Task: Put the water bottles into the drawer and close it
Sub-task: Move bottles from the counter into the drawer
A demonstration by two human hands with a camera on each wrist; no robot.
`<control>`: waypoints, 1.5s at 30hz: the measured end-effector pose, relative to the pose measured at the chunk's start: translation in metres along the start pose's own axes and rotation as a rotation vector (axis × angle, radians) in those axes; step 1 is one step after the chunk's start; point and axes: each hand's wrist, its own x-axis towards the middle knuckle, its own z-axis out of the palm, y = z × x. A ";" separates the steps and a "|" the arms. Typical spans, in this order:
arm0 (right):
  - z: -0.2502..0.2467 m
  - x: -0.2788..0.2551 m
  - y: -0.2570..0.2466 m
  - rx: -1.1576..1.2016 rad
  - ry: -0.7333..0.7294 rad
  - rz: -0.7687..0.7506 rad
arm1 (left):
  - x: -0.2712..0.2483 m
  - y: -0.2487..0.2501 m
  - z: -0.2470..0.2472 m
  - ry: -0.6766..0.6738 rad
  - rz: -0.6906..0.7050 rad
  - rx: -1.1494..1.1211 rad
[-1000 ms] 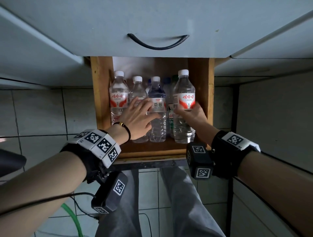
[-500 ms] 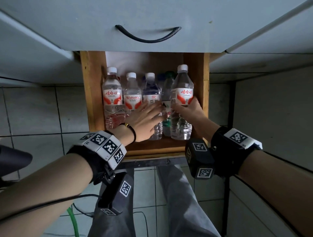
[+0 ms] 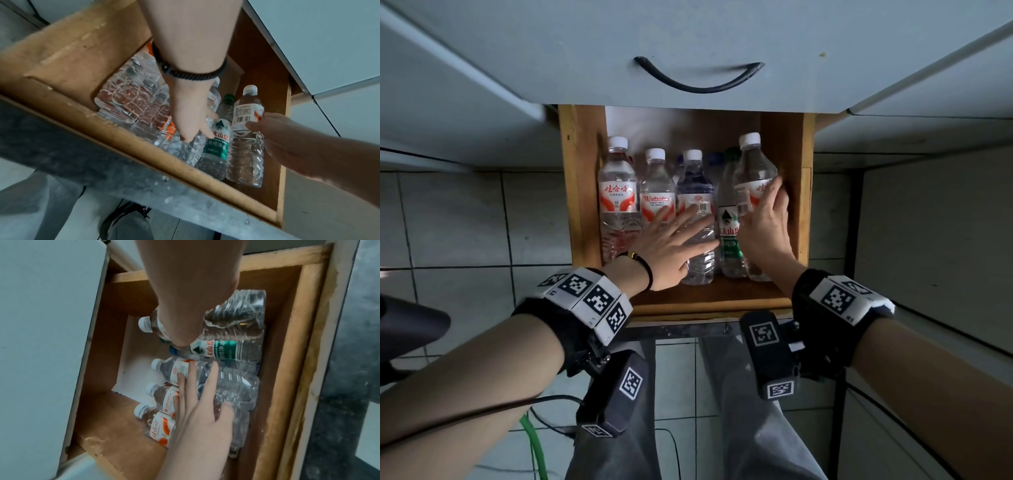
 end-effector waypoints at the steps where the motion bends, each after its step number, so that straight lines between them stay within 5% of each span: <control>1: 0.000 0.000 -0.002 -0.019 0.013 -0.006 | -0.003 0.000 0.000 -0.005 -0.007 0.001; 11: -0.024 -0.016 0.002 -0.108 0.021 -0.086 | -0.018 -0.004 -0.001 -0.049 -0.078 -0.143; 26: -0.021 -0.009 0.009 0.026 -0.236 0.005 | -0.028 -0.004 -0.008 -0.030 -0.187 -0.334; 35: -0.017 -0.005 0.008 0.309 0.002 0.026 | -0.028 0.003 -0.009 0.039 -0.225 -0.425; 38: -0.022 -0.006 0.007 0.450 -0.019 0.086 | -0.025 0.008 -0.017 0.105 -0.270 -0.513; 45: -0.027 -0.011 0.000 0.270 -0.106 -0.004 | -0.006 0.019 -0.043 0.200 -0.329 -0.890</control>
